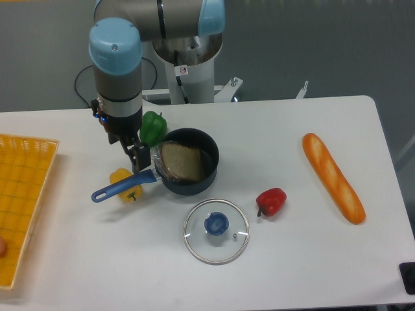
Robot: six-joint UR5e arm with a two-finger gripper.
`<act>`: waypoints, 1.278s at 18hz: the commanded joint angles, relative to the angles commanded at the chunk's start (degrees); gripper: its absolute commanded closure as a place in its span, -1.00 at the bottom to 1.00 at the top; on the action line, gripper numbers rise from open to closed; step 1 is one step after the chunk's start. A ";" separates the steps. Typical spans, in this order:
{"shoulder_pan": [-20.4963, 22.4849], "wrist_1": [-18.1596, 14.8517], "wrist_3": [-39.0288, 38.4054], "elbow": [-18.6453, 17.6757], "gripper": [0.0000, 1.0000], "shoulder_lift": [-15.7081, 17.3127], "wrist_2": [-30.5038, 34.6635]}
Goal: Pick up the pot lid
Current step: 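Raise the gripper from beside the saucepan and start moving away, then move the gripper over the glass lid's blue knob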
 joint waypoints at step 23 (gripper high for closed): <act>3.25 4.66 -5.36 2.54 -1.00 -5.88 9.11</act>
